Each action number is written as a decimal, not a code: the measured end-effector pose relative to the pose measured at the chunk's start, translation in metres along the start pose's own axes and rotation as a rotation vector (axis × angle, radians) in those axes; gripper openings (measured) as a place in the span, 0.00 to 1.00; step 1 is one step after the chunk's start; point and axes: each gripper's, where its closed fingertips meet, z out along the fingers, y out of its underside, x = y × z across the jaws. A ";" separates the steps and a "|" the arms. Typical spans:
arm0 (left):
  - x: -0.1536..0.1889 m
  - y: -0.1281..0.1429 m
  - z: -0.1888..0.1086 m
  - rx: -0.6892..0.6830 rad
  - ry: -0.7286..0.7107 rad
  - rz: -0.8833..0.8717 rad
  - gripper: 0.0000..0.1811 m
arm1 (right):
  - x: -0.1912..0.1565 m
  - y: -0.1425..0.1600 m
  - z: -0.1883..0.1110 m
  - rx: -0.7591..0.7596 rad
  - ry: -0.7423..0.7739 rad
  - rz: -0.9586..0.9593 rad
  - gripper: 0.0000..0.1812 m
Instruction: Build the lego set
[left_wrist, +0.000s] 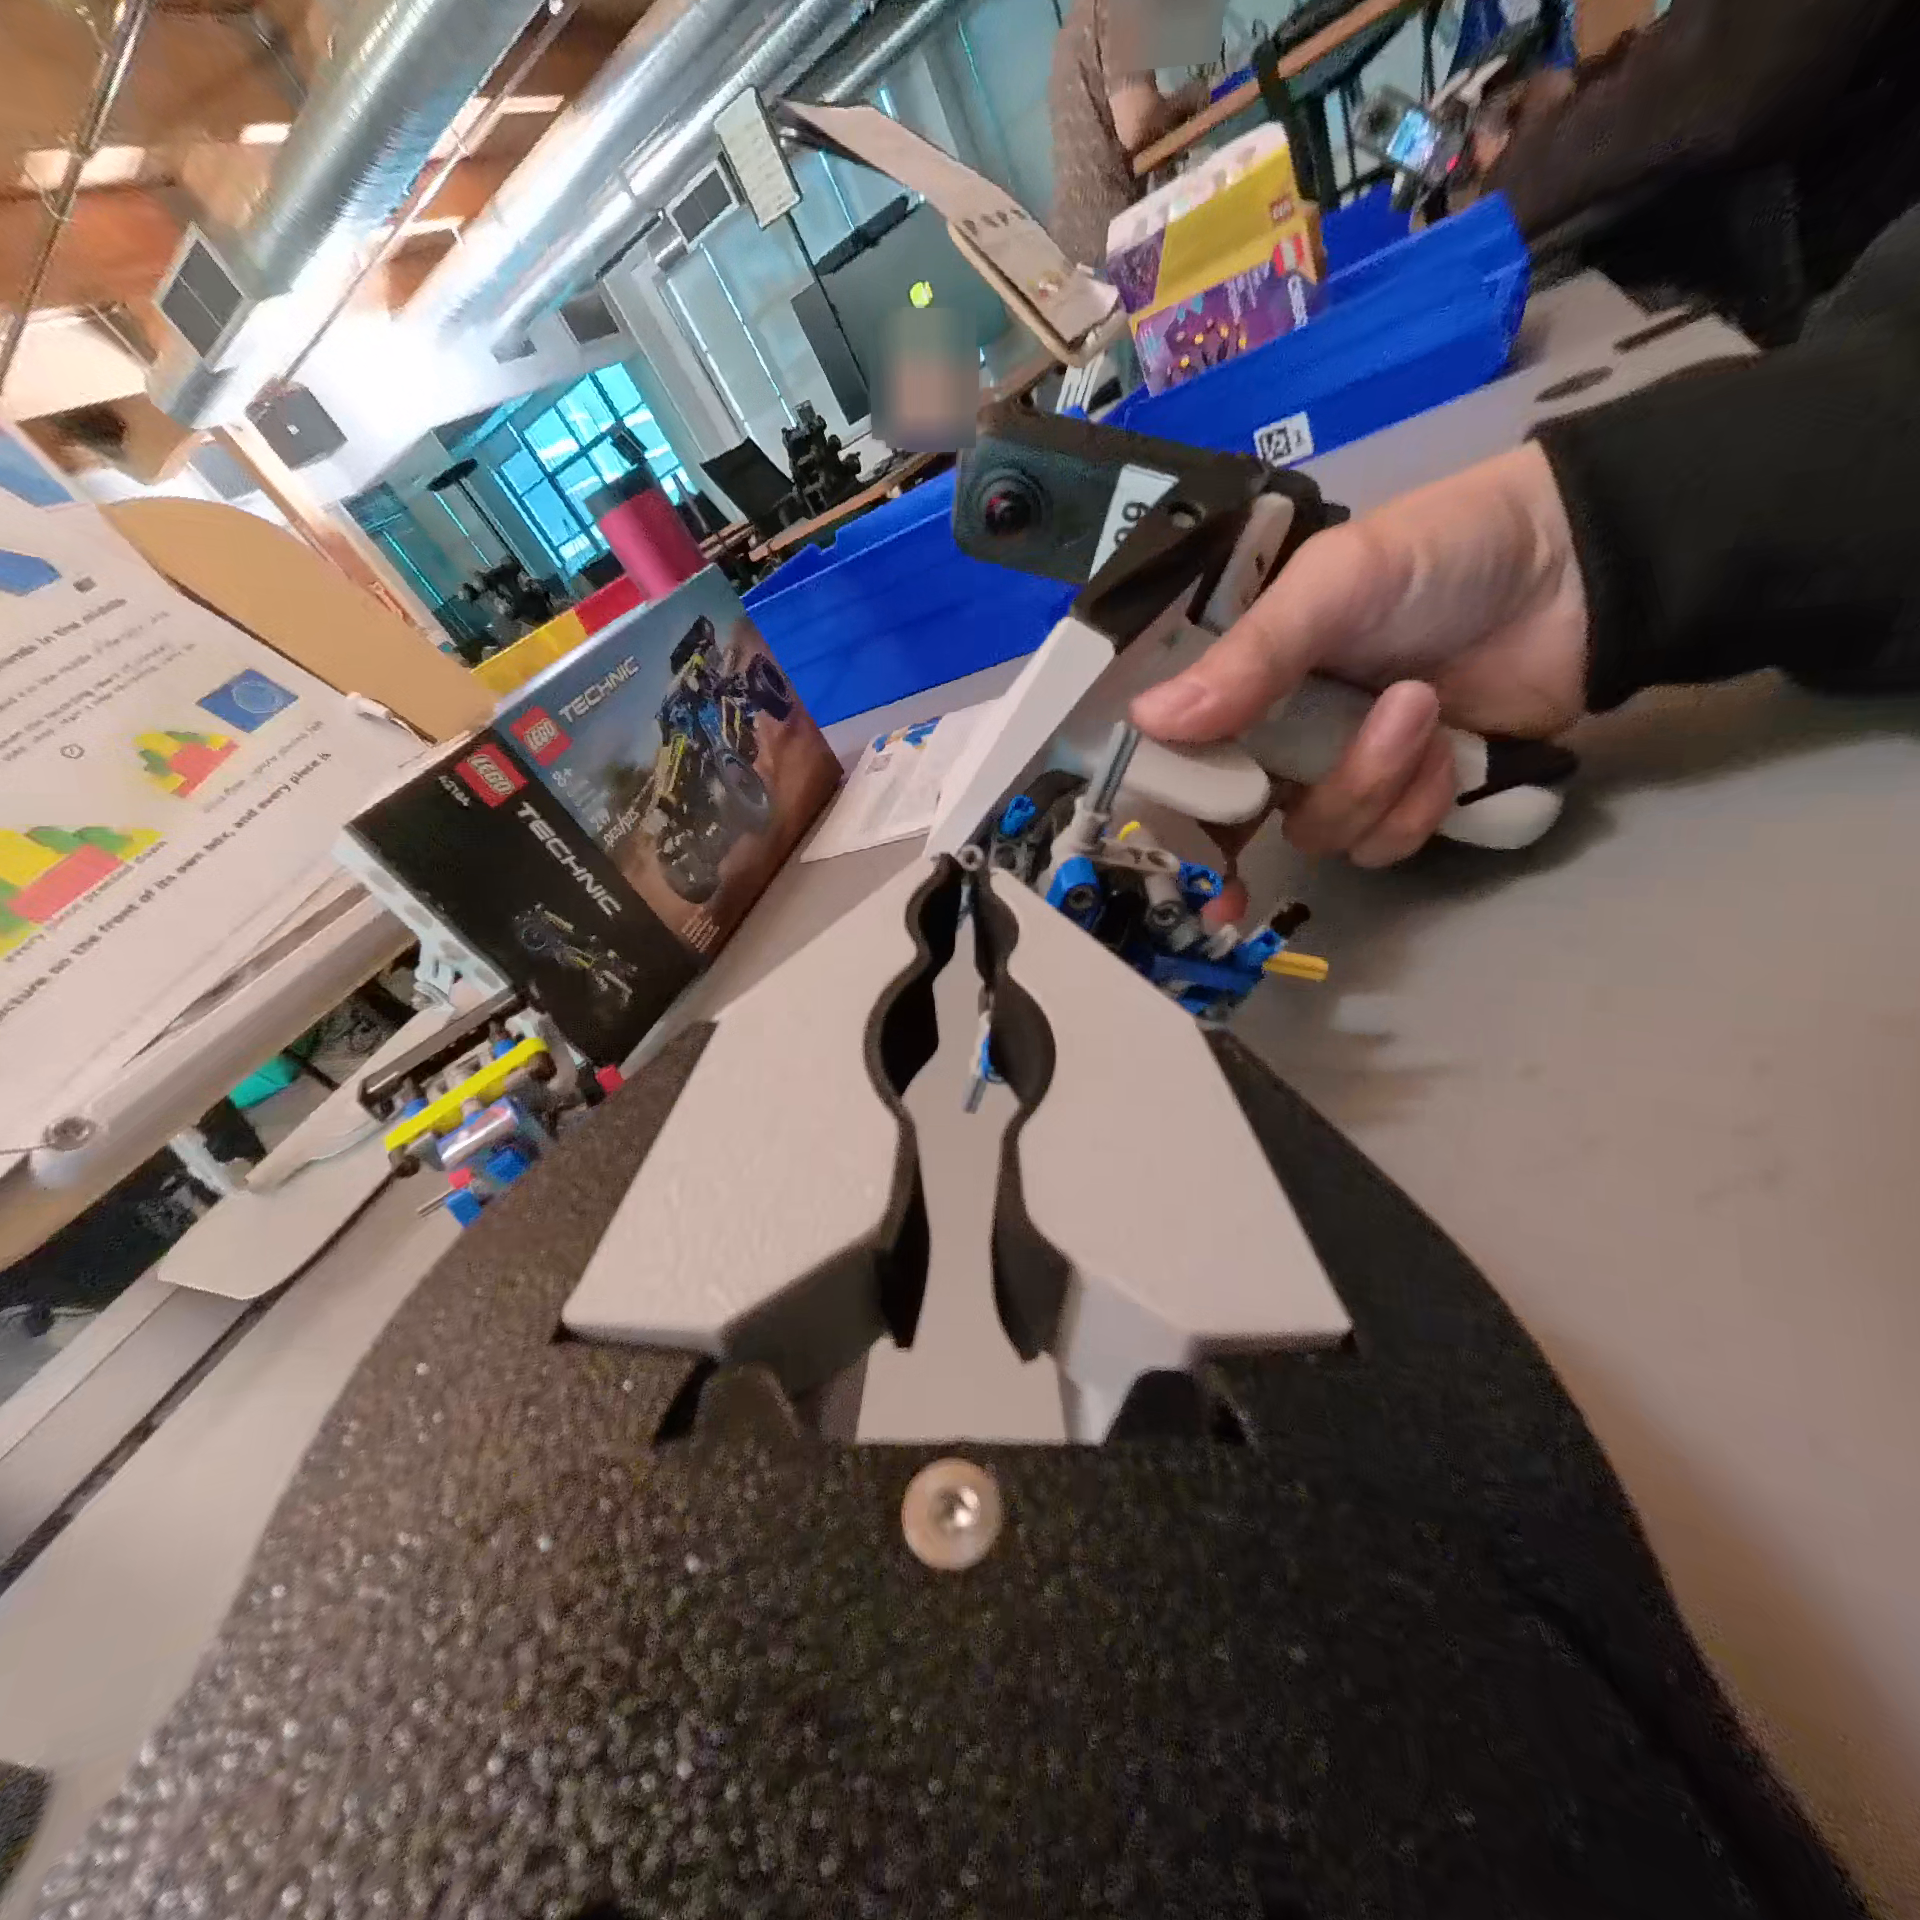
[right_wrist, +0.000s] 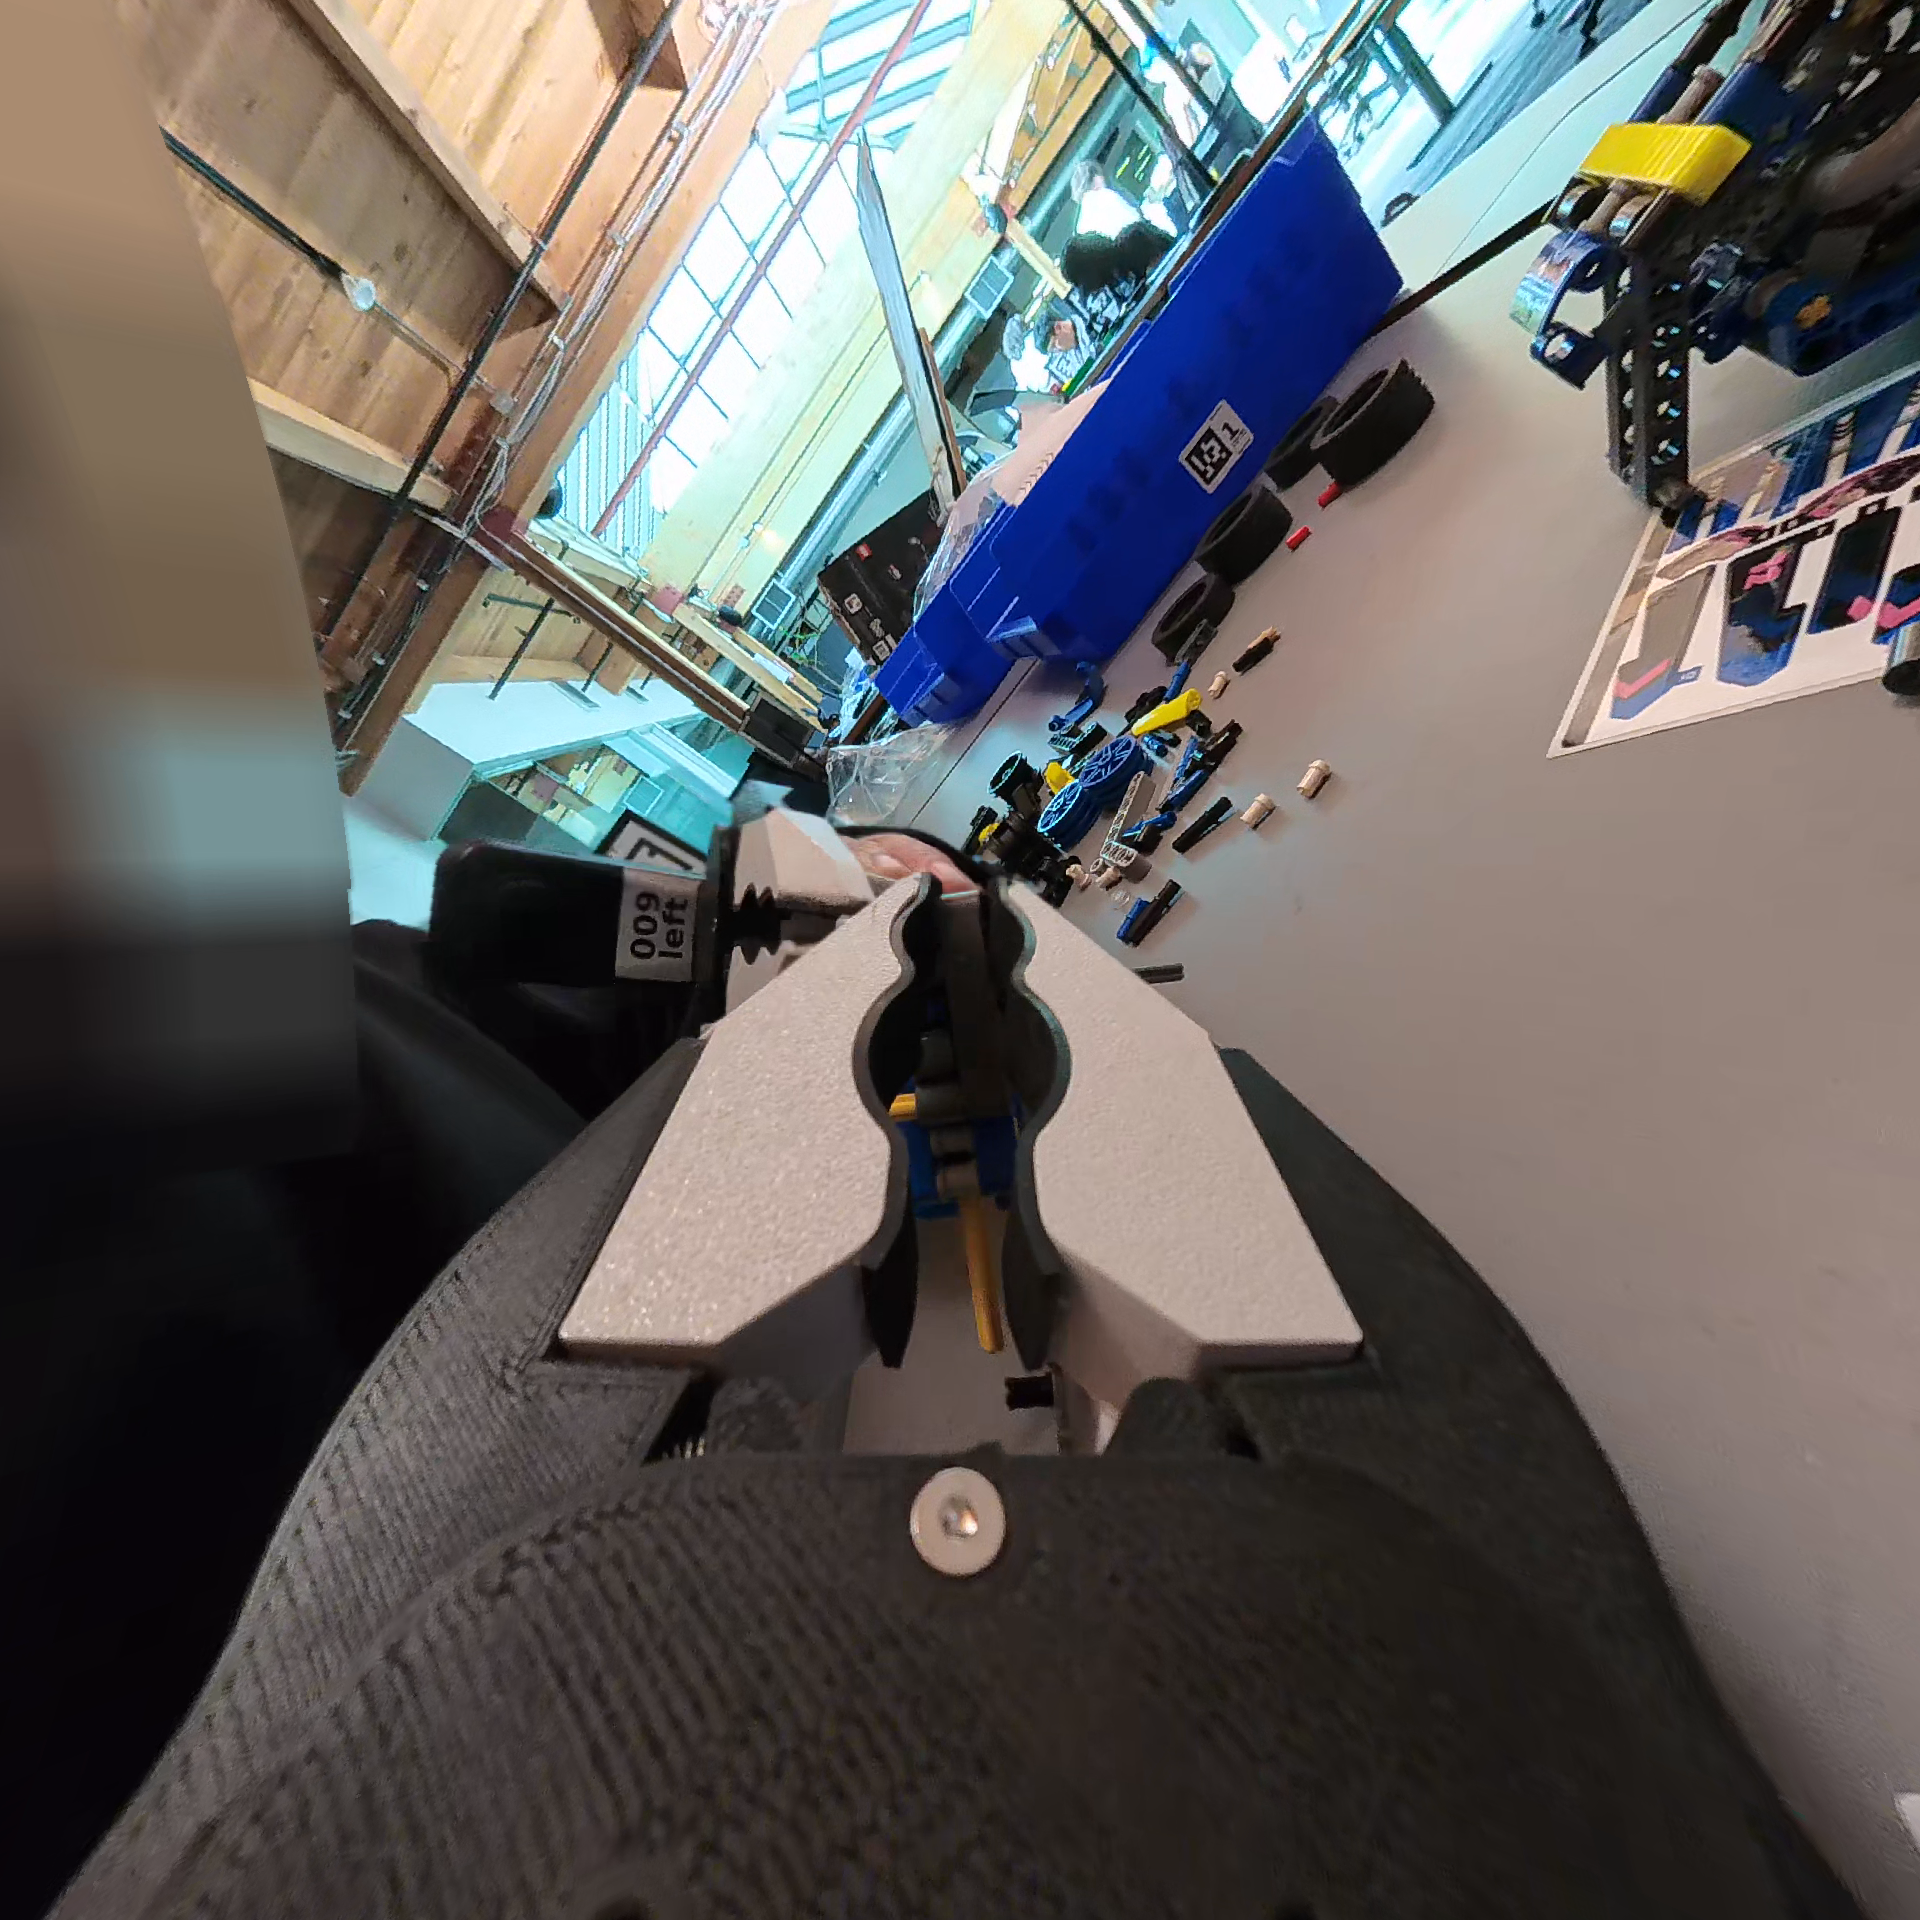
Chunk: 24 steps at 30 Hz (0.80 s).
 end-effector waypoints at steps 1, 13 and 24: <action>-0.001 0.000 0.000 0.006 0.001 -0.011 0.00 | 0.000 -0.001 0.000 0.010 0.000 0.006 0.04; -0.006 -0.003 -0.001 0.004 -0.054 -0.010 0.00 | -0.004 -0.006 0.003 0.078 -0.006 0.015 0.04; -0.007 -0.009 -0.002 -0.016 -0.116 0.148 0.00 | -0.012 -0.011 0.002 0.153 -0.028 -0.021 0.06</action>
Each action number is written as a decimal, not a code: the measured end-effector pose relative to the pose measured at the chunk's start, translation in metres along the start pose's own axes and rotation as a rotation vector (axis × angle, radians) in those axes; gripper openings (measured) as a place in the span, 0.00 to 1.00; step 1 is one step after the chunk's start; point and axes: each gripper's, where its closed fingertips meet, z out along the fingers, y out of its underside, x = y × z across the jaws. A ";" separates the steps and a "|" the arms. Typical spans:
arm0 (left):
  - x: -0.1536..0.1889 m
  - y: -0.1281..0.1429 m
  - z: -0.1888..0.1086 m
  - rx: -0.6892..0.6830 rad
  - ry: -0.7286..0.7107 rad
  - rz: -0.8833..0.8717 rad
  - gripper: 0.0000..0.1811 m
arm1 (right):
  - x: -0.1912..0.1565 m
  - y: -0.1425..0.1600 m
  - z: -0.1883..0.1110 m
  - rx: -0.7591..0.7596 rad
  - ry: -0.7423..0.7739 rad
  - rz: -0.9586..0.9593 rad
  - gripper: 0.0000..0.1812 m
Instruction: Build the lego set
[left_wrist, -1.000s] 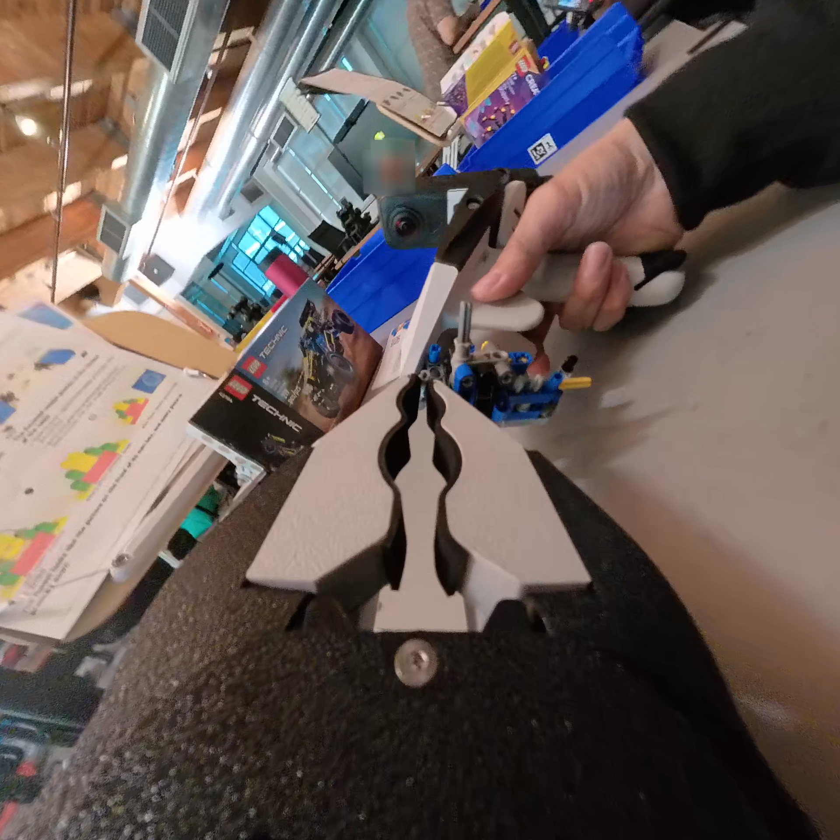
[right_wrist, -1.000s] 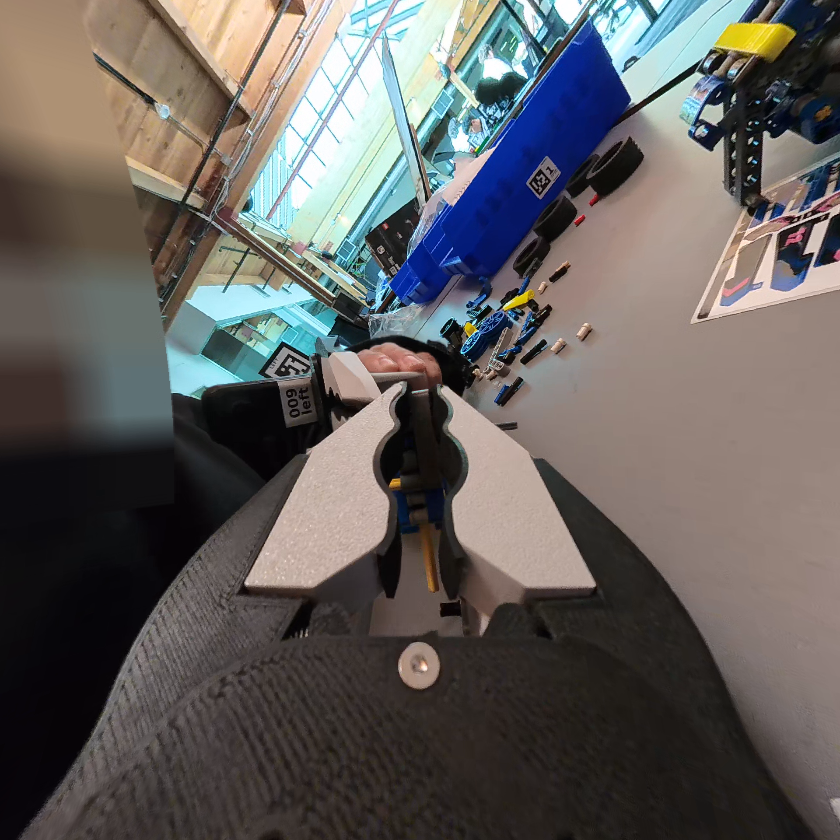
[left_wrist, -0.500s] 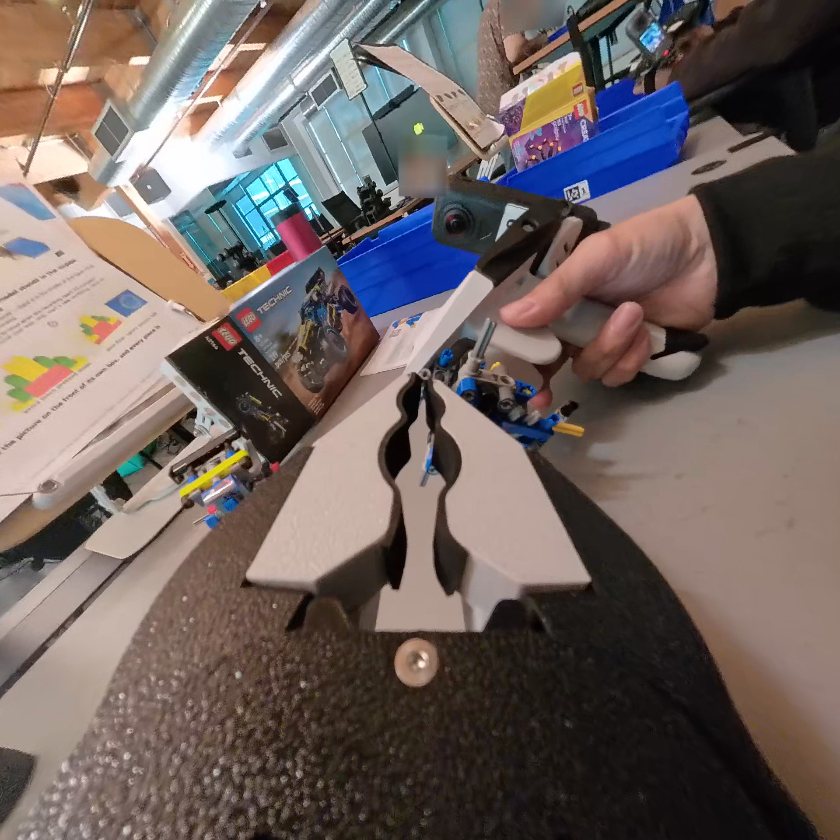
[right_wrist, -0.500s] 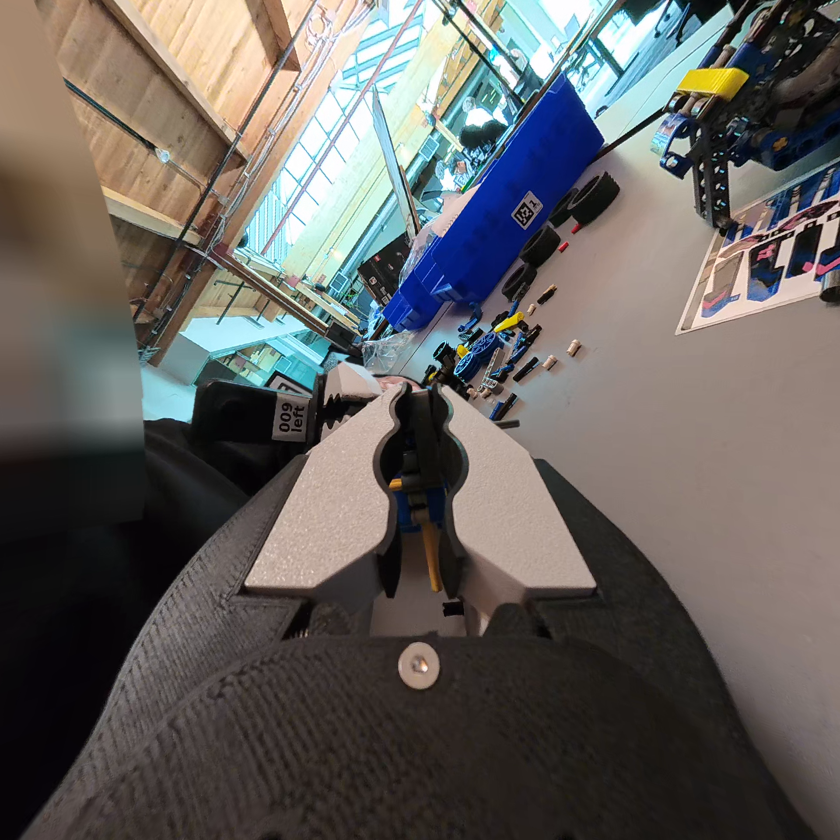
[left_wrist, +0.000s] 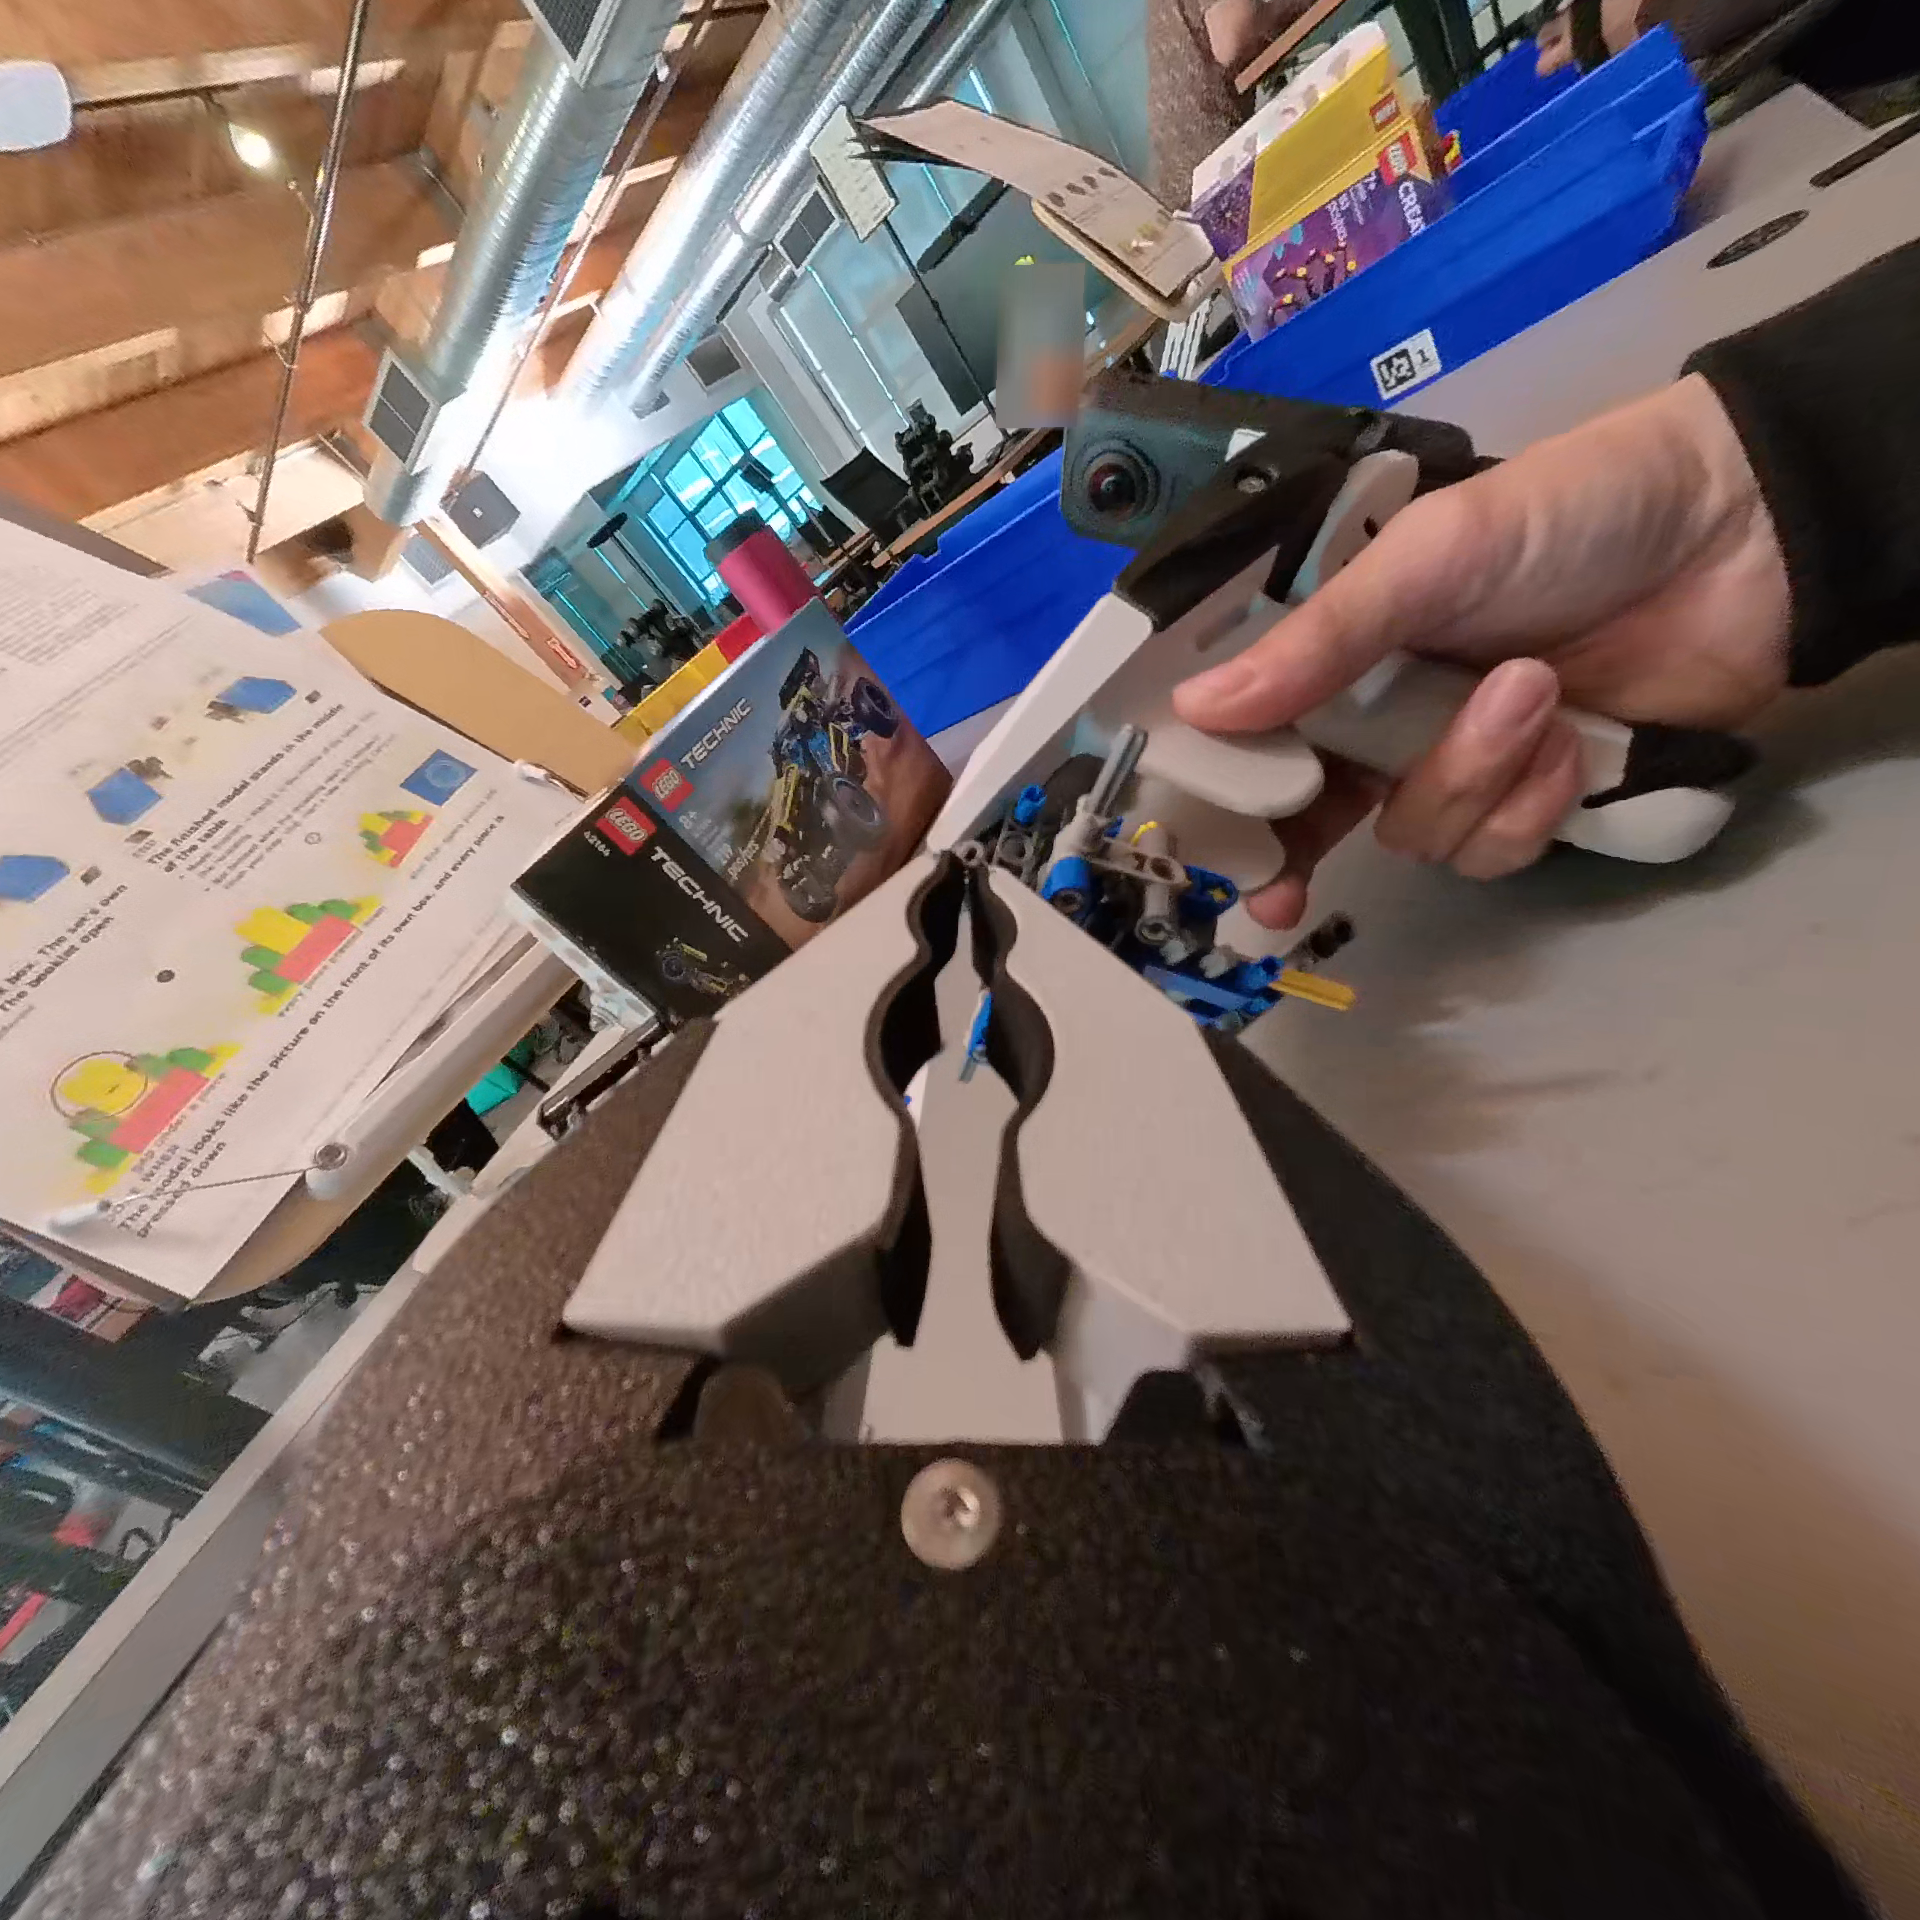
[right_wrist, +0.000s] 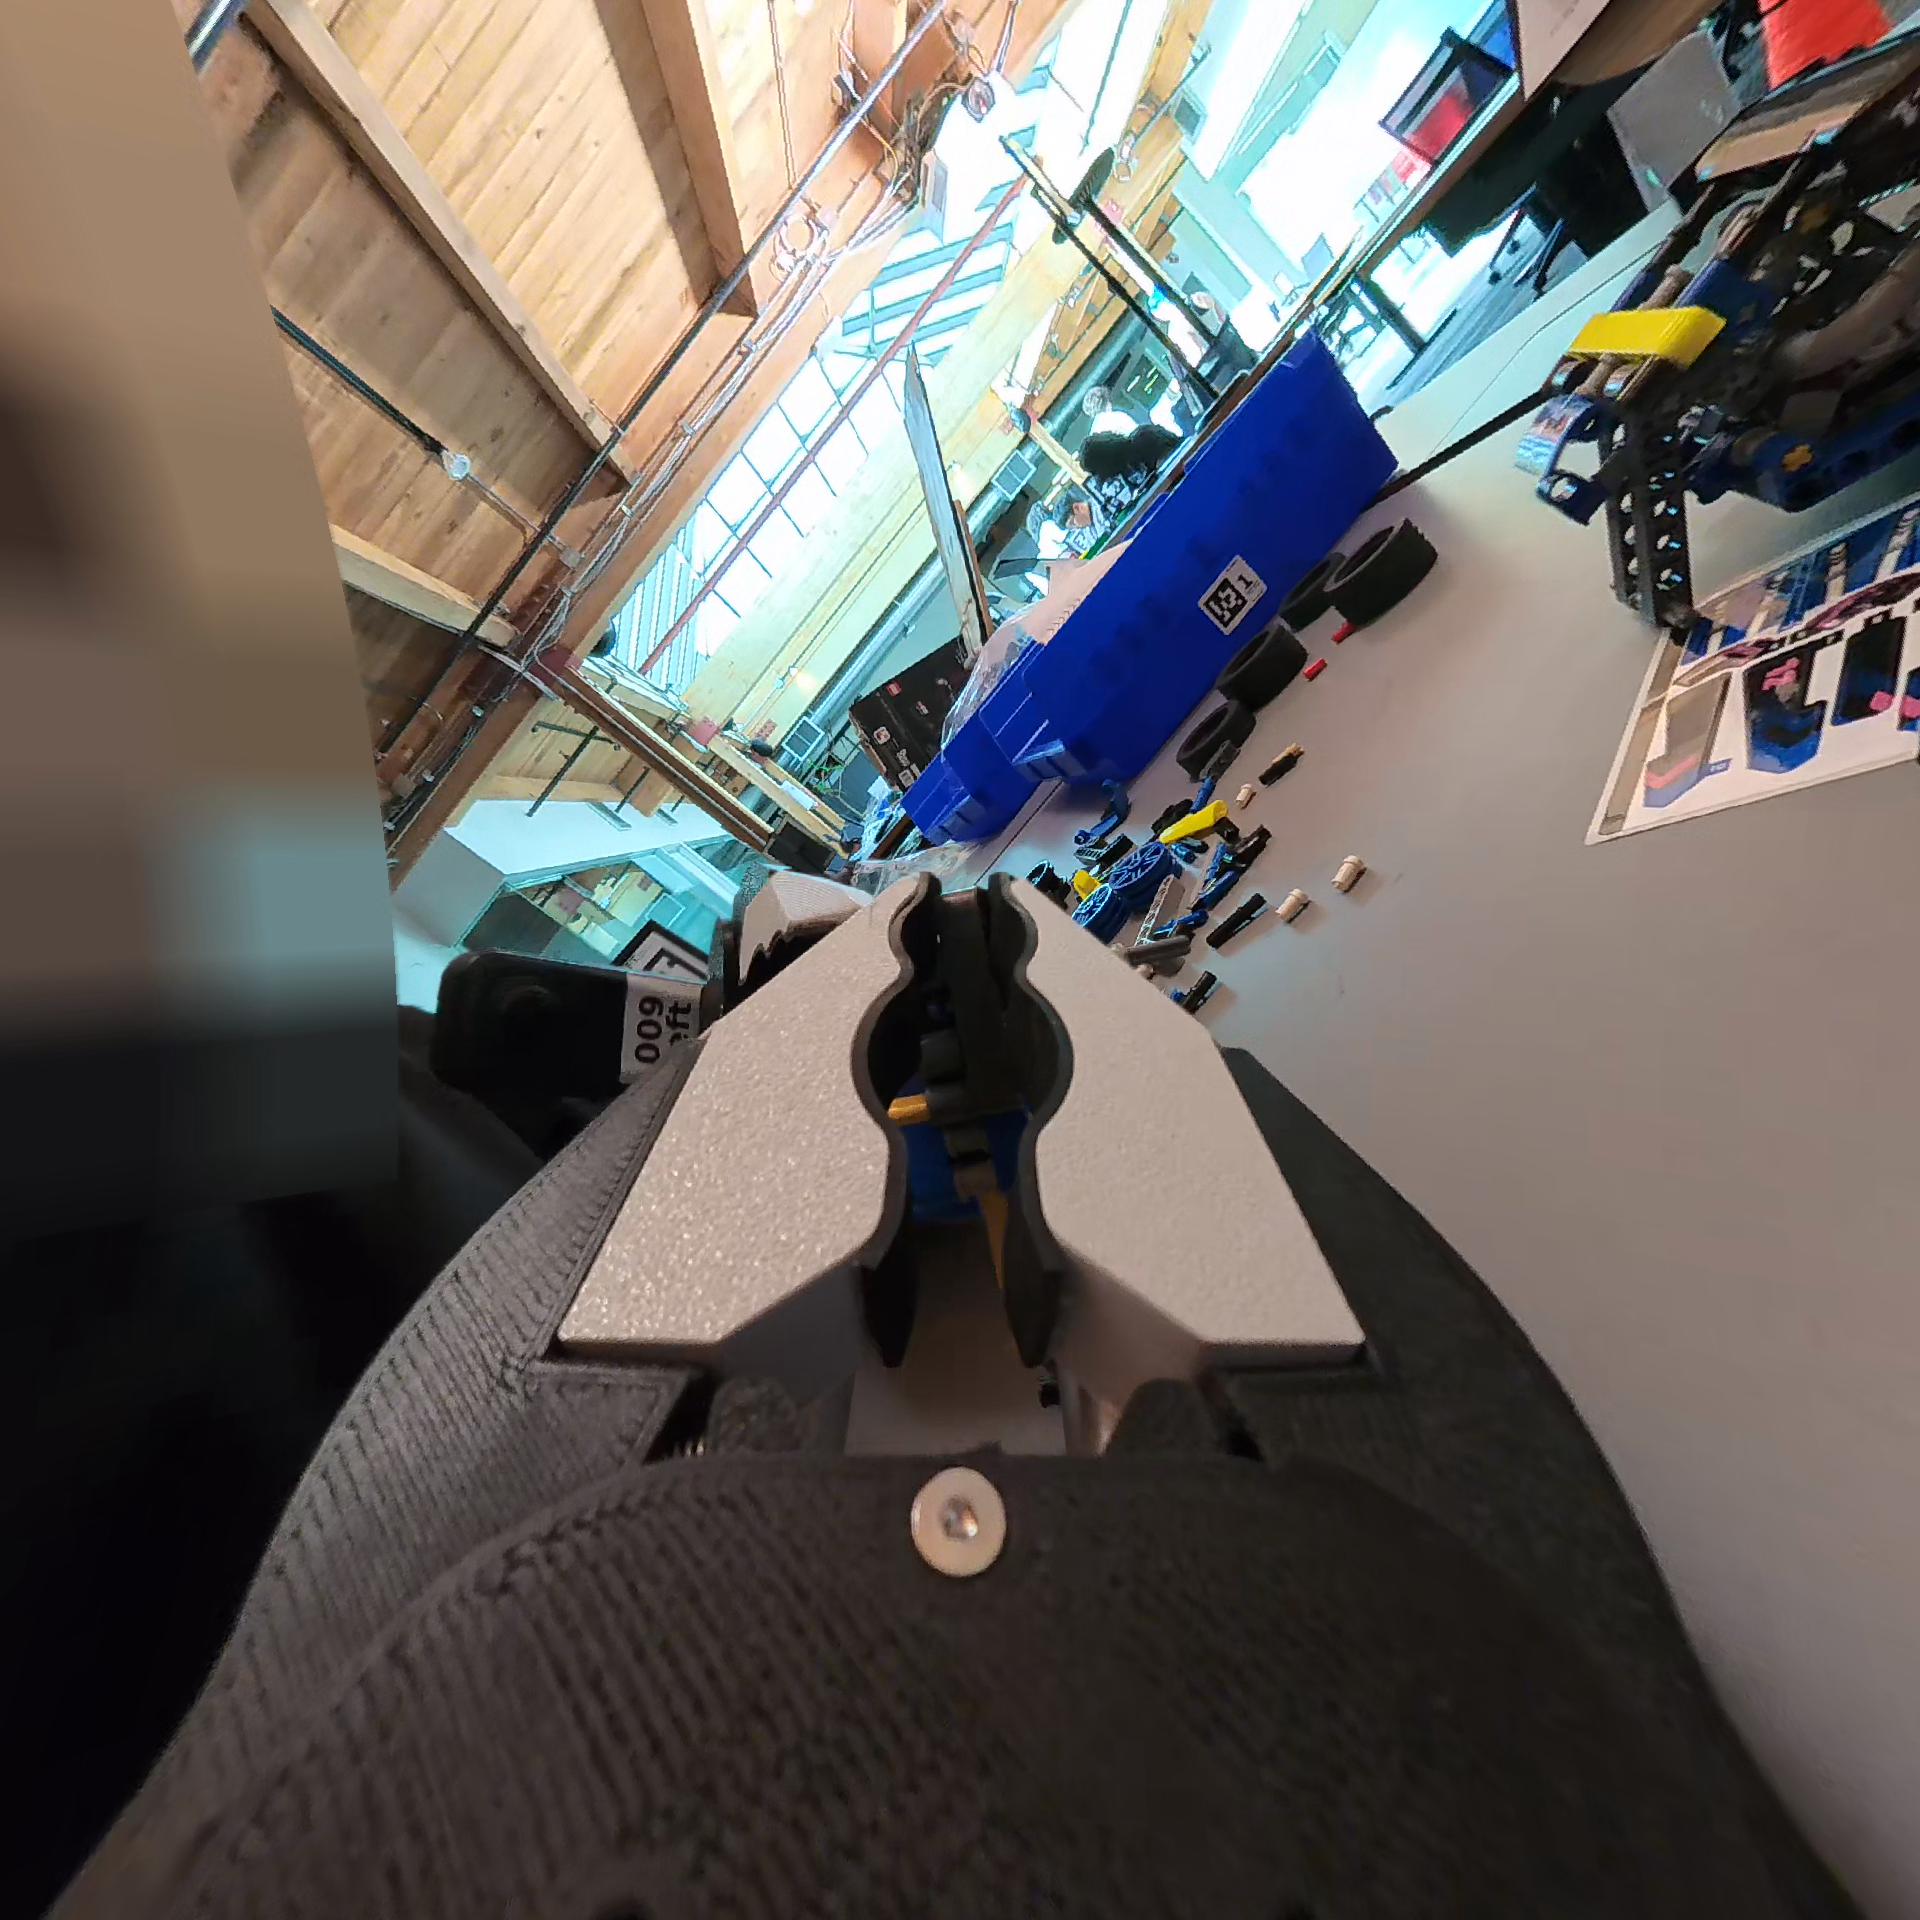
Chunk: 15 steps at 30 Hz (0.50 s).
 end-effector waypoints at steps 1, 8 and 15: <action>0.000 0.000 0.000 -0.001 -0.001 -0.008 0.00 | 0.000 -0.001 0.000 0.007 0.004 -0.006 0.06; 0.002 0.017 0.006 -0.078 0.022 -0.138 0.00 | -0.002 -0.003 -0.001 0.023 0.004 -0.025 0.05; -0.019 0.029 -0.003 -0.114 -0.045 -0.119 0.00 | -0.001 0.000 0.006 0.038 0.029 -0.041 0.04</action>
